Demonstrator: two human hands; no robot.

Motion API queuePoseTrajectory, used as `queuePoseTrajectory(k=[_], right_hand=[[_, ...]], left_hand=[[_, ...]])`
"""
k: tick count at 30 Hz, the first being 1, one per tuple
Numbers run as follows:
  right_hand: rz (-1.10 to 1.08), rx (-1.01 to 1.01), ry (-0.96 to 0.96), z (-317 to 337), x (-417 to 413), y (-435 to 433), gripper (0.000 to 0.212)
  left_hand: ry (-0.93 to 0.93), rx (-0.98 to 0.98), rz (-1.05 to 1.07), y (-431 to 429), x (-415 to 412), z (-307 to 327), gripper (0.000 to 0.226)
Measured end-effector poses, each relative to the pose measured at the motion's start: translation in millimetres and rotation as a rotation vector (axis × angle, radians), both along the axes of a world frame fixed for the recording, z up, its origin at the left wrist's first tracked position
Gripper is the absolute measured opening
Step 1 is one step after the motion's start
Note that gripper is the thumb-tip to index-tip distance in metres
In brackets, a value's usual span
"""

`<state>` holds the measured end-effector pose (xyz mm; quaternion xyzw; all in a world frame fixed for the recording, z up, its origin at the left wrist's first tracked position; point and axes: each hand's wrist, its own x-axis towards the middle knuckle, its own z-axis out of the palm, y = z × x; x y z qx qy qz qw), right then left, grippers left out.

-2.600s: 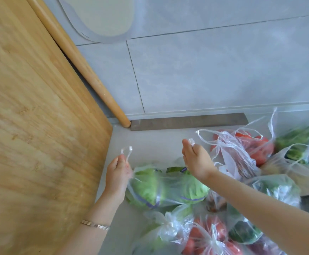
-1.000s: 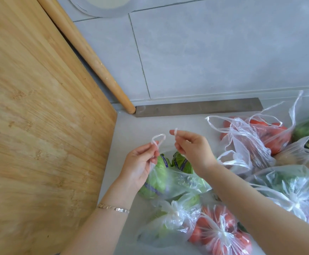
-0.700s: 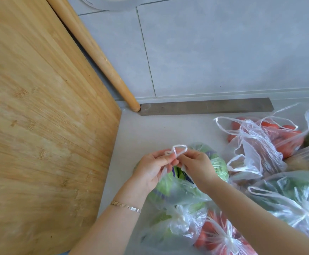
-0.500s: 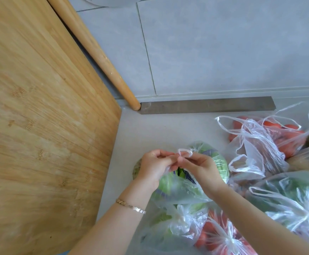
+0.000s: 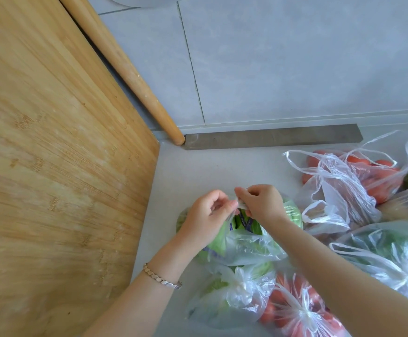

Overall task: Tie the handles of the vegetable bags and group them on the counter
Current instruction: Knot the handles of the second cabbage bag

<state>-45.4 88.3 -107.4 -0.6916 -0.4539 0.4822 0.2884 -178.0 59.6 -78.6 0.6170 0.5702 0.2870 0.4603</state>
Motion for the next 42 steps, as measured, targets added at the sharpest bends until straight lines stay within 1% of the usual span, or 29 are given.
queuePoseTrajectory(k=[1, 3, 4, 6, 8, 9, 11, 13, 14, 15, 17, 19, 20, 21, 22, 23, 24, 26, 27, 28, 31, 33, 35, 37, 38, 39, 40, 41, 42], right_hand=[[0.047, 0.028, -0.051, 1, 0, 2, 0.027], [0.114, 0.094, -0.081, 4, 1, 0, 0.007], [0.154, 0.139, -0.109, 7, 1, -2, 0.003], [0.255, 0.239, -0.176, 10, 3, -8, 0.009], [0.343, 0.254, -0.16, 13, 8, -16, 0.012], [0.367, 0.209, -0.103, 14, 12, -19, 0.015], [0.368, 0.138, 0.076, 16, 22, -25, 0.02], [0.33, 0.151, 0.257, 20, 28, -30, 0.034], [0.317, 0.184, 0.338, 22, 29, -32, 0.036], [0.305, 0.231, 0.367, 23, 29, -34, 0.034], [0.243, 0.307, 0.323, 20, 26, -37, 0.027], [0.198, 0.328, 0.243, 18, 23, -38, 0.019], [0.201, 0.348, 0.154, 16, 21, -36, 0.013], [0.224, 0.382, 0.032, 16, 20, -34, 0.013], [0.245, 0.422, -0.067, 15, 19, -31, 0.018], [0.259, 0.473, -0.122, 14, 19, -29, 0.024], [0.267, 0.534, -0.158, 14, 19, -26, 0.03], [0.291, 0.675, -0.299, 6, 22, -23, 0.039], [0.308, 0.724, -0.378, -5, 26, -25, 0.04], [0.329, 0.756, -0.445, -17, 30, -29, 0.039], [0.392, 0.746, -0.603, -54, 44, -59, 0.038], [0.393, 0.751, -0.635, -67, 52, -74, 0.049], [0.378, 0.761, -0.599, -66, 56, -81, 0.054], [0.378, 0.766, -0.534, -58, 54, -83, 0.044], [0.375, 0.75, -0.465, -51, 52, -85, 0.036], [0.356, 0.713, -0.365, -43, 51, -84, 0.03], [0.337, 0.661, -0.245, -33, 48, -83, 0.027], [0.326, 0.611, -0.127, -21, 46, -80, 0.024], [0.317, 0.573, -0.023, -11, 42, -77, 0.022]], left_hand=[[-0.032, 0.003, 0.011, -2, 0, 0, 0.022], [-0.088, 0.008, 0.057, -3, 1, -3, 0.021], [-0.109, 0.008, 0.082, -3, 2, -3, 0.021], [-0.12, 0.011, 0.108, -3, 3, -4, 0.022], [-0.096, 0.029, 0.149, -2, 6, -5, 0.024], [-0.074, 0.039, 0.176, 0, 7, -7, 0.024], [-0.053, 0.035, 0.197, 4, 9, -9, 0.024], [-0.049, 0.016, 0.174, 7, 12, -10, 0.019], [-0.049, -0.002, 0.166, 7, 14, -9, 0.015], [-0.049, -0.025, 0.167, 8, 16, -9, 0.012], [-0.074, -0.079, 0.196, 6, 18, -10, 0.014], [-0.169, -0.14, 0.244, 6, 17, -11, 0.019], [-0.238, -0.185, 0.273, 7, 16, -10, 0.022], [-0.289, -0.23, 0.301, 9, 13, -9, 0.021], [-0.307, -0.257, 0.324, 14, 9, -8, 0.018], [-0.257, -0.229, 0.341, 20, 4, -8, 0.014], [-0.133, -0.147, 0.344, 28, -2, -9, 0.009], [0.191, 0.085, 0.296, 45, -17, -12, 0.007], [0.31, 0.159, 0.258, 53, -23, -16, 0.009], [0.401, 0.173, 0.229, 59, -27, -21, 0.011], [0.624, 0.077, 0.136, 72, -27, -38, 0.013], [0.707, 0.032, 0.051, 78, -21, -49, 0.015], [0.748, 0.021, -0.007, 83, -12, -55, 0.02], [0.771, 0.018, -0.024, 85, -6, -60, 0.021], [0.752, 0.015, -0.005, 85, -4, -61, 0.021], [0.693, 0.017, 0.041, 84, 0, -61, 0.019], [0.594, 0.019, 0.111, 83, 3, -58, 0.016], [0.459, 0.003, 0.177, 81, 7, -54, 0.015], [0.275, -0.041, 0.229, 79, 11, -48, 0.018]])
